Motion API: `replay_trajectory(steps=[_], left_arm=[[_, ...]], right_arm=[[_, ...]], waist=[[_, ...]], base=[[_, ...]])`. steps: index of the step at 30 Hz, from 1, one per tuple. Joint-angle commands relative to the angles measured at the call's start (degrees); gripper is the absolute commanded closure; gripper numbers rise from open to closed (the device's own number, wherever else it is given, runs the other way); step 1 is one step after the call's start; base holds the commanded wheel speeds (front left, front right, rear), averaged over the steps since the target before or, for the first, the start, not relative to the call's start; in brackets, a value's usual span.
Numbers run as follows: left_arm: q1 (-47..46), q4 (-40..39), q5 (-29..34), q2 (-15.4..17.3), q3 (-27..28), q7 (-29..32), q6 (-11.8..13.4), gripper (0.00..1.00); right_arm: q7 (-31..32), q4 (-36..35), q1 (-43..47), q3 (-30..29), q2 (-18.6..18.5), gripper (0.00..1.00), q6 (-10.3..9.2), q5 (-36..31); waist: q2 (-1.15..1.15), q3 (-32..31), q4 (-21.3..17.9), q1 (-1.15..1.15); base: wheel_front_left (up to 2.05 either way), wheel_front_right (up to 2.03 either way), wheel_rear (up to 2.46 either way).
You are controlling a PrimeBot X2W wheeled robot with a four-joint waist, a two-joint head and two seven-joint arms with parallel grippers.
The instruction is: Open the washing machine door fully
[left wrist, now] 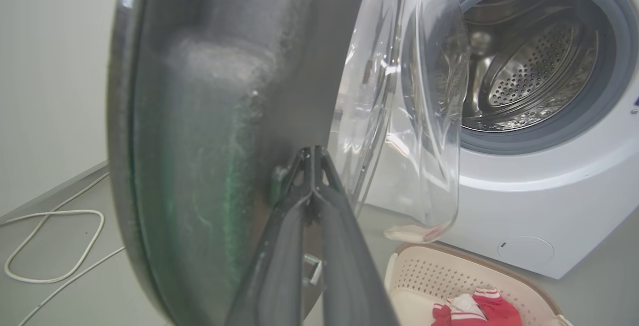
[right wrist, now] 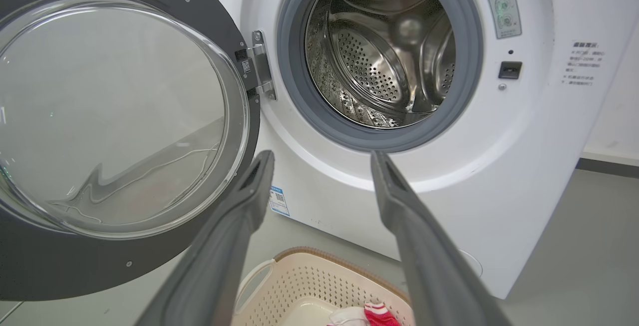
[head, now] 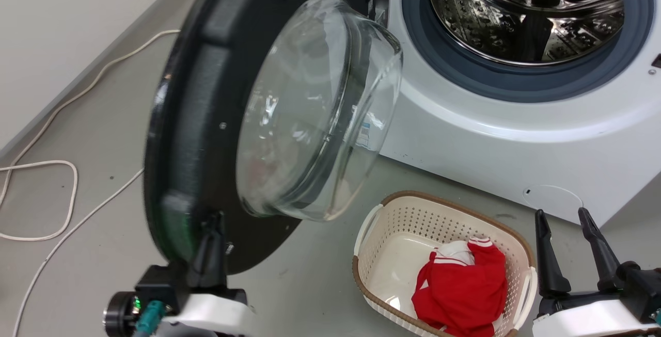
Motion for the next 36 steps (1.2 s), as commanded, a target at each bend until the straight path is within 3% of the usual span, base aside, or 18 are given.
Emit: replay_trajectory(steps=[1,13,24,36], left_arm=[[-2.14,1.47,-0.56,0.88,2.07,-0.75,0.32,1.0],[-7.57,7.08,-3.5,4.97,12.96,-2.67,1.57,1.0],[-13.11,13.63,-5.52,9.25,21.99,-2.94,-1.69,1.0],[-14.66,16.87,-2.18,8.82,25.65,-2.83,-4.28,1.0]], right_arm=[[0.33,-0.37,-0.74,-0.04,0.09,0.0,-0.04,-0.36],[1.6,-1.5,-2.31,-0.14,0.09,0.0,-0.04,-1.12],[2.25,-2.28,-3.75,-0.35,0.09,0.0,-0.04,-1.86],[2.03,-1.52,-4.37,-0.01,0.1,0.0,-0.04,-1.79]], waist=[[0.0,0.72,-0.58,0.0],[0.0,4.11,-3.87,0.0],[0.0,6.61,-5.14,0.0],[0.0,5.6,-5.89,0.0]], base=[[0.0,0.0,0.0],[0.0,0.0,0.0],[0.0,0.0,0.0],[0.0,0.0,0.0]])
